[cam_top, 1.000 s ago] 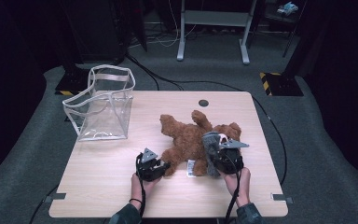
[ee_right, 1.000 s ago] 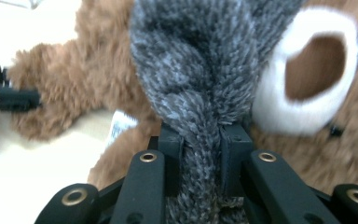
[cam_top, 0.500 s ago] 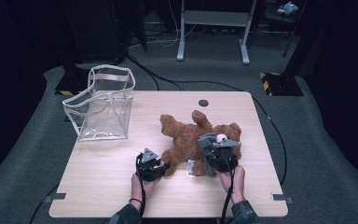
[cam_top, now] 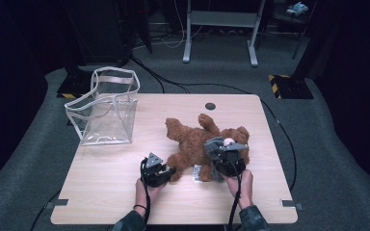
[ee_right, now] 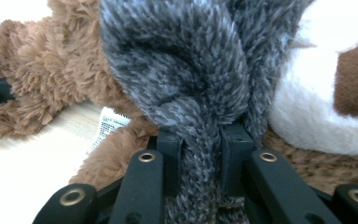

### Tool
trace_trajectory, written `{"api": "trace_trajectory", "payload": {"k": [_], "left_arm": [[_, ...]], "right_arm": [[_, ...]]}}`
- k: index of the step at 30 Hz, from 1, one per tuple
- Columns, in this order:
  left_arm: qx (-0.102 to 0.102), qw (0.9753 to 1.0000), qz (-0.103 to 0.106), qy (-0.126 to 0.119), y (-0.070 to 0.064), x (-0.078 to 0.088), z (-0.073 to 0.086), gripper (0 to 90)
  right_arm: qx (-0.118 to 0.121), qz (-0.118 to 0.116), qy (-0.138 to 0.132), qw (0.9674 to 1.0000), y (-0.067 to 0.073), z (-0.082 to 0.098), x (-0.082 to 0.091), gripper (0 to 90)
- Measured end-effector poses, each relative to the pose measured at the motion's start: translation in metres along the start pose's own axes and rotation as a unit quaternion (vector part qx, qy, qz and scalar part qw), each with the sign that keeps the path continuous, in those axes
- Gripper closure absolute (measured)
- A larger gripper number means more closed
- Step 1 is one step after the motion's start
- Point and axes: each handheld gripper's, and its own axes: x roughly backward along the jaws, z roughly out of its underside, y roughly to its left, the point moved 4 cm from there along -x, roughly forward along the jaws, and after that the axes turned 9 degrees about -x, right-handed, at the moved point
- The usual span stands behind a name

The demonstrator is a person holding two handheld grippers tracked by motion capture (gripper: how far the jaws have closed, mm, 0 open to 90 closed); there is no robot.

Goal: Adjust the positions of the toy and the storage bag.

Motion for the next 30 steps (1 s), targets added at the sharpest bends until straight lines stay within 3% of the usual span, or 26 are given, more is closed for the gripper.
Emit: {"api": "trace_trajectory", "payload": {"k": [5, 13, 18, 30], "left_arm": [[0.001, 1.0000, 0.001, 0.000, 0.000, 0.000, 0.000, 65.7], [0.001, 1.0000, 0.000, 0.000, 0.000, 0.000, 0.000, 65.6], [0.001, 1.0000, 0.000, 0.000, 0.000, 0.000, 0.000, 65.7], [0.001, 1.0000, 0.001, 0.000, 0.000, 0.000, 0.000, 65.6]], "right_arm": [[-0.003, 0.000, -0.021, 0.9998, -0.001, -0.001, 0.006, 74.7], [-0.013, -0.004, 0.010, 0.9998, -0.002, 0.021, -0.007, 75.1], [-0.015, -0.006, -0.009, 0.9998, -0.006, 0.020, 0.003, 75.1], [-0.021, -0.008, -0.017, 0.9996, -0.003, 0.021, 0.002, 75.0]]}}
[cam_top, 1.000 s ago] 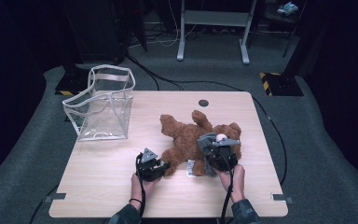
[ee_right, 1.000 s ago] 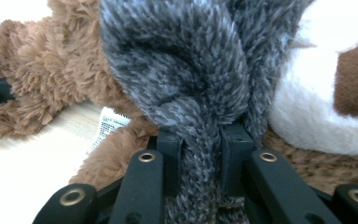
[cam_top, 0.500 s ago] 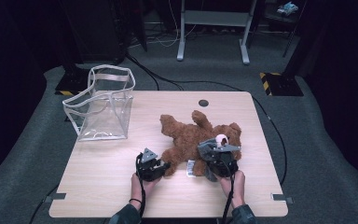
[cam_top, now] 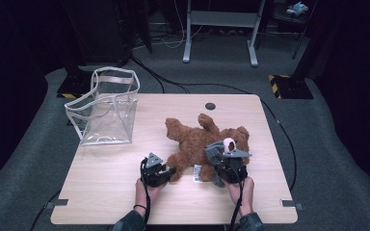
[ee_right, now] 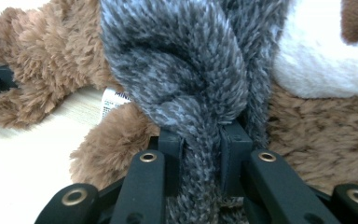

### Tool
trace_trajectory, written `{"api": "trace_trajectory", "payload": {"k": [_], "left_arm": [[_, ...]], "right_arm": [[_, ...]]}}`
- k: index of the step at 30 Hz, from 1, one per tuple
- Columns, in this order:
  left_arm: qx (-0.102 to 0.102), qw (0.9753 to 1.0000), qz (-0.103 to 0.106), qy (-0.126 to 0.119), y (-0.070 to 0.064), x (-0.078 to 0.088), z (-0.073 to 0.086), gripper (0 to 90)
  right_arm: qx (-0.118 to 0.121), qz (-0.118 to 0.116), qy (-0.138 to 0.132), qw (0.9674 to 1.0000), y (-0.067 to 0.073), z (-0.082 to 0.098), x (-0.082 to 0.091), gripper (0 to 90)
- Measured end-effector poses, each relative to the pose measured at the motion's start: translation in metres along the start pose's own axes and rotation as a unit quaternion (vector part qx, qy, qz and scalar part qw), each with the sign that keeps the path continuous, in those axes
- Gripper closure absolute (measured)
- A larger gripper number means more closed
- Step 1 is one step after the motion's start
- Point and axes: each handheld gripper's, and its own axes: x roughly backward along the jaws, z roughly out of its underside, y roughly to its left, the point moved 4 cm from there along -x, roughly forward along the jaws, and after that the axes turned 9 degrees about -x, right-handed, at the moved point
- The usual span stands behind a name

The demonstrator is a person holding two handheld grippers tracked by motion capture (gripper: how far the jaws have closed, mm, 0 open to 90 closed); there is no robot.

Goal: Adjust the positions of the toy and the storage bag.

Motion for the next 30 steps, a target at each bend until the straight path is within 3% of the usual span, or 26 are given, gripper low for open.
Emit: {"api": "trace_trajectory", "payload": {"k": [7, 11, 14, 17, 21, 24, 30], "left_arm": [[0.000, 1.0000, 0.000, 0.000, 0.000, 0.000, 0.000, 65.7], [0.000, 1.0000, 0.000, 0.000, 0.000, 0.000, 0.000, 65.8], [0.003, 1.0000, 0.000, -0.001, 0.000, 0.000, 0.000, 65.8], [0.002, 1.0000, 0.000, -0.001, 0.000, 0.000, 0.000, 65.8], [0.001, 1.0000, 0.000, -0.001, 0.000, 0.000, 0.000, 65.8], [0.002, 1.0000, 0.001, -0.001, 0.000, 0.000, 0.000, 65.8], [0.003, 1.0000, 0.001, -0.001, 0.000, 0.000, 0.000, 65.8]], "right_arm": [[0.010, -0.002, -0.007, 0.9999, 0.004, -0.005, 0.004, 75.1], [0.025, -0.002, -0.039, 0.9989, 0.012, -0.021, 0.011, 75.5], [0.033, 0.007, -0.023, 0.9991, 0.011, -0.025, 0.002, 75.6], [0.022, 0.008, -0.013, 0.9997, 0.007, -0.018, -0.005, 75.7], [0.013, 0.017, -0.001, 0.9998, -0.002, -0.005, -0.002, 75.7], [0.007, 0.016, -0.007, 0.9998, -0.007, -0.004, 0.003, 75.7], [0.036, 0.009, -0.029, 0.9989, 0.013, -0.024, 0.009, 75.8]]}}
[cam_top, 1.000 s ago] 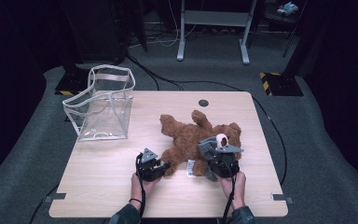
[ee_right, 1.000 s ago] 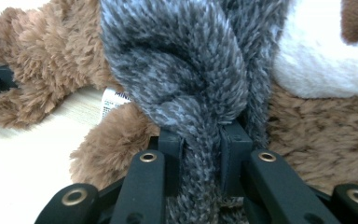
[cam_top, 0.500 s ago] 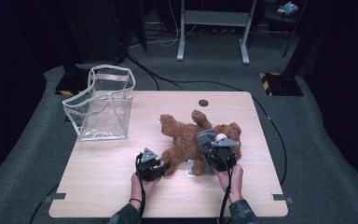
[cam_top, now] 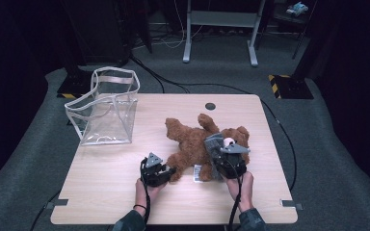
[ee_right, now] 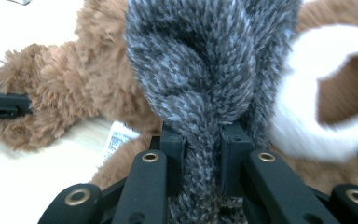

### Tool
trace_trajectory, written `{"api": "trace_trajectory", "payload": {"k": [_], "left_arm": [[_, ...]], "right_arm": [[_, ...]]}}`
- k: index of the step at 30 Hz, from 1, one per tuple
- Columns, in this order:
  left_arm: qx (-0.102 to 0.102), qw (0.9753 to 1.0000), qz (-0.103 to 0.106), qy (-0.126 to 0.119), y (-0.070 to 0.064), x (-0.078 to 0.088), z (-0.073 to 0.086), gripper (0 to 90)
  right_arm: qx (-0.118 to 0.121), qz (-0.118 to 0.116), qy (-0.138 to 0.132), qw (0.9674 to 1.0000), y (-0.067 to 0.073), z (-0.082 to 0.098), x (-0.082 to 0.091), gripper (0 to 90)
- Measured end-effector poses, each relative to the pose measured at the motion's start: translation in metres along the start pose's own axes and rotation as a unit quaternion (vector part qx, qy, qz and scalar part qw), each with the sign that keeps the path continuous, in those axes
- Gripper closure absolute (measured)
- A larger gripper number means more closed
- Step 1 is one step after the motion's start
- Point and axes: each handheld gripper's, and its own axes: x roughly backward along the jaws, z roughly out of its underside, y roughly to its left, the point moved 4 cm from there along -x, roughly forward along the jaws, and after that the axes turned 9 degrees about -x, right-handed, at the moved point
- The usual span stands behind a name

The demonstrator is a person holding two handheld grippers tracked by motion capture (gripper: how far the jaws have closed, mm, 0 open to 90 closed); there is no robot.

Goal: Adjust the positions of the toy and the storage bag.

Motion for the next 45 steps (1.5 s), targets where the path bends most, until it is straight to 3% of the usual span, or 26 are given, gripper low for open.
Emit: {"api": "trace_trajectory", "payload": {"k": [2, 5, 9, 13, 15, 18, 20, 22, 25, 29, 33, 37, 39, 42, 45], "left_arm": [[0.001, 1.0000, 0.001, 0.000, 0.000, 0.000, 0.000, 65.8], [0.001, 1.0000, 0.002, -0.001, 0.000, 0.000, 0.000, 65.8], [0.001, 1.0000, 0.001, 0.000, 0.000, 0.000, 0.000, 65.9], [0.000, 1.0000, 0.001, 0.000, 0.000, 0.000, 0.000, 65.9], [0.000, 1.0000, 0.001, 0.000, 0.000, 0.000, 0.000, 65.9], [0.000, 1.0000, 0.002, 0.000, 0.000, 0.000, 0.000, 65.9], [0.000, 1.0000, 0.002, 0.000, 0.000, 0.000, 0.000, 66.0], [0.001, 1.0000, 0.001, -0.002, 0.000, -0.001, 0.000, 66.0], [0.003, 1.0000, 0.003, -0.004, 0.000, -0.001, 0.000, 66.0], [0.002, 1.0000, 0.006, -0.003, 0.001, 0.000, 0.000, 66.0], [0.002, 1.0000, 0.006, -0.003, 0.001, -0.001, 0.000, 66.0], [0.001, 1.0000, 0.006, -0.002, 0.001, 0.000, 0.000, 66.0], [0.003, 1.0000, 0.007, -0.002, 0.000, -0.001, 0.000, 66.0], [-0.002, 1.0000, 0.007, 0.000, 0.001, 0.000, 0.000, 65.9], [-0.002, 1.0000, 0.007, 0.000, 0.001, 0.000, 0.000, 65.9]], "right_arm": [[0.003, 0.001, 0.008, 1.0000, 0.000, -0.001, -0.008, 75.9], [-0.013, -0.002, 0.016, 0.9998, -0.005, 0.008, -0.015, 76.1], [-0.019, 0.016, 0.030, 0.9992, -0.016, 0.022, -0.014, 76.3], [-0.030, 0.034, 0.027, 0.9986, -0.030, 0.026, 0.000, 76.4], [-0.027, 0.053, 0.018, 0.9981, -0.036, 0.026, 0.009, 76.4], [-0.022, 0.063, 0.004, 0.9977, -0.041, 0.024, 0.021, 76.4], [-0.021, 0.041, -0.010, 0.9989, -0.033, 0.019, 0.022, 76.4], [-0.007, 0.018, 0.001, 0.9998, -0.017, 0.015, 0.012, 76.4], [0.005, 0.030, 0.029, 0.9991, -0.006, 0.017, -0.008, 76.4], [-0.012, 0.045, 0.037, 0.9982, -0.030, 0.029, -0.001, 76.5], [-0.035, 0.080, 0.037, 0.9955, -0.063, 0.040, 0.017, 76.4], [-0.055, 0.105, 0.012, 0.9929, -0.087, 0.027, 0.036, 76.4], [-0.058, 0.113, -0.008, 0.9919, -0.092, 0.013, 0.040, 76.3], [-0.069, 0.119, -0.017, 0.9904, -0.096, -0.002, 0.036, 76.2], [-0.080, 0.123, -0.003, 0.9892, -0.101, -0.002, 0.021, 76.0]]}}
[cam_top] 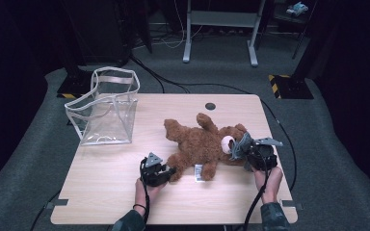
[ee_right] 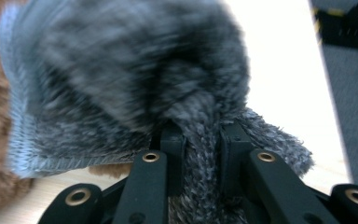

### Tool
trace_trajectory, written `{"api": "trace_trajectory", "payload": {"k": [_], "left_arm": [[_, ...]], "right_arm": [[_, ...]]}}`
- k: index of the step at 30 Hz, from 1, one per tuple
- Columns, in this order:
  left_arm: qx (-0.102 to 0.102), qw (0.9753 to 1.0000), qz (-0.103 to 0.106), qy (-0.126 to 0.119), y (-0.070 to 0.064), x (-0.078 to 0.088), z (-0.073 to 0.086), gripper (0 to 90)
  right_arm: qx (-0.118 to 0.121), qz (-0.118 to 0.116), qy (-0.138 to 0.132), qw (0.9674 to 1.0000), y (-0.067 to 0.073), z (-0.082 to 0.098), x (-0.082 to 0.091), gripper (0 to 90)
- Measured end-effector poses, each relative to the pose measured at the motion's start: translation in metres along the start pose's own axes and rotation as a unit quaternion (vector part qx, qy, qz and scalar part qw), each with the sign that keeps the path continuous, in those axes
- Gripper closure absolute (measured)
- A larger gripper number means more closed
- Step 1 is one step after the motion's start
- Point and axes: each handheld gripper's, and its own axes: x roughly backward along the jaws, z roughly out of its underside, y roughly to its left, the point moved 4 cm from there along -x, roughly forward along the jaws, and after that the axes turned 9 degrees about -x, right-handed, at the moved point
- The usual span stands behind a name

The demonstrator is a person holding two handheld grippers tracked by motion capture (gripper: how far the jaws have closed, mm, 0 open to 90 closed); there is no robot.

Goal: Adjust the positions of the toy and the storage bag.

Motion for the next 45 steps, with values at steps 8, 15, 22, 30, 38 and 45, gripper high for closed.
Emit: {"api": "trace_trajectory", "payload": {"k": [8, 15, 22, 30, 38, 45], "left_arm": [[0.004, 1.0000, -0.002, -0.002, -0.001, 0.000, 0.000, 65.5], [0.003, 1.0000, -0.001, 0.000, -0.001, 0.000, 0.000, 64.5], [0.005, 1.0000, 0.000, -0.001, 0.000, 0.001, 0.000, 62.1], [0.006, 1.0000, 0.000, -0.001, 0.000, 0.001, 0.000, 61.1], [0.004, 1.0000, -0.001, 0.000, 0.000, 0.001, 0.000, 61.2], [0.009, 0.9999, 0.006, -0.003, 0.001, 0.002, 0.001, 58.6]], "right_arm": [[0.017, -0.020, -0.009, 0.9996, 0.012, 0.006, 0.020, 76.0], [0.069, -0.108, -0.029, 0.9913, 0.075, -0.011, 0.036, 76.0], [0.115, -0.129, 0.008, 0.9850, 0.142, -0.011, -0.003, 75.9], [0.108, -0.139, 0.035, 0.9837, 0.140, 0.011, -0.006, 76.1], [0.164, -0.162, 0.057, 0.9715, 0.170, 0.021, -0.008, 76.0], [0.159, -0.168, 0.083, 0.9694, 0.184, 0.032, -0.025, 76.0]]}}
